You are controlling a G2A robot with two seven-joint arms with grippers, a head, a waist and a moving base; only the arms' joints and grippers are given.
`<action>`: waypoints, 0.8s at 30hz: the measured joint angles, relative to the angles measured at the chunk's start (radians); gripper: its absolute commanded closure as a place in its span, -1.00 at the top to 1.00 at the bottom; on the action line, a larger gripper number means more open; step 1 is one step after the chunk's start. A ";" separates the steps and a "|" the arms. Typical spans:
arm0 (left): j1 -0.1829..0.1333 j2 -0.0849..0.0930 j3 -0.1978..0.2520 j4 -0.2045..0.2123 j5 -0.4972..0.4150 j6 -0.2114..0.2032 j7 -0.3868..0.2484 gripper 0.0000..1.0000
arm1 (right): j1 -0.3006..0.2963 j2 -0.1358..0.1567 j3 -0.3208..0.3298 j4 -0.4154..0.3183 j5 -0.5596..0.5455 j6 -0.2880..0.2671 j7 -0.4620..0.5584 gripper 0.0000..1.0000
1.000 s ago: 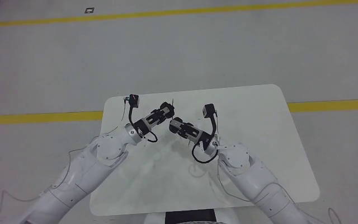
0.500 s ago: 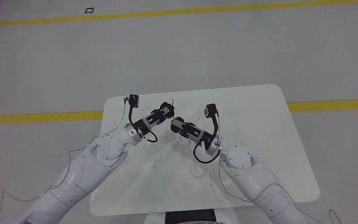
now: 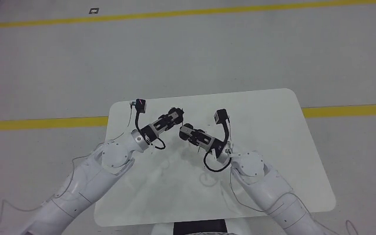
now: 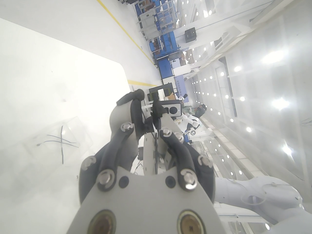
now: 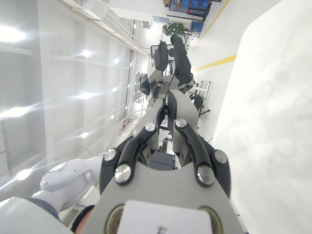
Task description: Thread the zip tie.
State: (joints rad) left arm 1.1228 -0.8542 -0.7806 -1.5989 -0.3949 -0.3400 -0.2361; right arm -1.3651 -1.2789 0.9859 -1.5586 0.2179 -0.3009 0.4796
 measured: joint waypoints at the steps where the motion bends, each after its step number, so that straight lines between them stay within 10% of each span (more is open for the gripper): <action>1: 0.000 0.000 0.000 0.000 0.000 0.000 0.000 1.00 | 0.000 0.000 0.001 0.000 -0.001 -0.001 0.001 -1.00; 17: 0.004 -0.001 -0.005 -0.002 -0.006 0.000 -0.008 1.00 | -0.010 0.012 0.046 0.003 0.034 -0.040 0.116 -1.00; 24: 0.011 0.010 -0.076 0.024 -0.123 0.000 -0.254 1.00 | -0.001 0.028 0.094 -0.001 0.081 -0.039 0.349 -1.00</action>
State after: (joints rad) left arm 1.1342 -0.8440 -0.8568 -1.5752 -0.5182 -0.3400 -0.4900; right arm -1.3663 -1.2509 1.0794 -1.5597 0.2992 -0.3400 0.8291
